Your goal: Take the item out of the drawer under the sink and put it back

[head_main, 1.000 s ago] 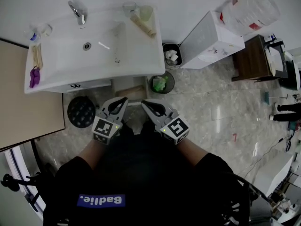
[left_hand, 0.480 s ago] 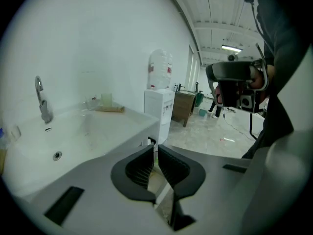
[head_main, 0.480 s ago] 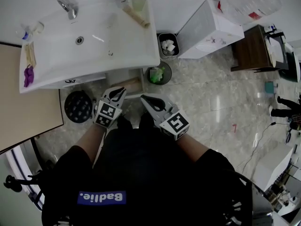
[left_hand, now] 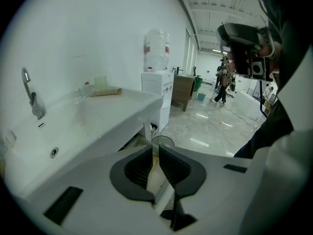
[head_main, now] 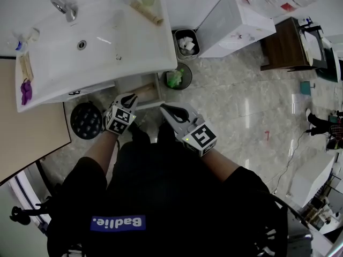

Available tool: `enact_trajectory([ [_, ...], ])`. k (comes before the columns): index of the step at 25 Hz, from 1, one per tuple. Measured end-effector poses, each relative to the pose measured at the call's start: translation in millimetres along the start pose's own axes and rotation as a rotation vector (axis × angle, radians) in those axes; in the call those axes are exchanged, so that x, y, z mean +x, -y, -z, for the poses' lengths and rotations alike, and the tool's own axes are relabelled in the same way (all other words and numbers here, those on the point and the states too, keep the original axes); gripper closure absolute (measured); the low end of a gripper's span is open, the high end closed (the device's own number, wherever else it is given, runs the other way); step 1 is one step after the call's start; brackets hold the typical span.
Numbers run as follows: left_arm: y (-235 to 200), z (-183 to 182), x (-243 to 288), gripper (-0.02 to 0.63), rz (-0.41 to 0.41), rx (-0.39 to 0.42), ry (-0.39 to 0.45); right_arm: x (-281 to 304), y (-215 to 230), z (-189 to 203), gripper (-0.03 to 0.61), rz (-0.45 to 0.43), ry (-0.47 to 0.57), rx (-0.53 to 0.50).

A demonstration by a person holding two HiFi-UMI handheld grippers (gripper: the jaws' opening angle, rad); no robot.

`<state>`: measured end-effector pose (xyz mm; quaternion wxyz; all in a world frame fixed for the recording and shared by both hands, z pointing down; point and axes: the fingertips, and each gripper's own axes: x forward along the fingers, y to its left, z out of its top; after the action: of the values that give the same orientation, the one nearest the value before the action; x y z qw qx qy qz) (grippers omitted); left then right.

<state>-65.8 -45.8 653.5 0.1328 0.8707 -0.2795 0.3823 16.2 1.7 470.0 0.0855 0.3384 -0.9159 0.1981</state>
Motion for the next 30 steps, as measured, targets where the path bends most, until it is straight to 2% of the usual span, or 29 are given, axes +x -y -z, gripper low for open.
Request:
enact_trajectory([
  [7, -7, 23, 32, 0.571, 0.029, 0.048, -0.081, -4, 11, 11, 0.577, 0.035, -0.014, 0.015],
  [18, -16, 81, 79, 0.531, 0.076, 0.147, -0.293, -18, 19, 28, 0.575, 0.069, -0.052, 0.014],
  [30, -21, 116, 128, 0.499, 0.141, 0.192, -0.393, -20, 32, 62, 0.577, 0.088, -0.110, 0.054],
])
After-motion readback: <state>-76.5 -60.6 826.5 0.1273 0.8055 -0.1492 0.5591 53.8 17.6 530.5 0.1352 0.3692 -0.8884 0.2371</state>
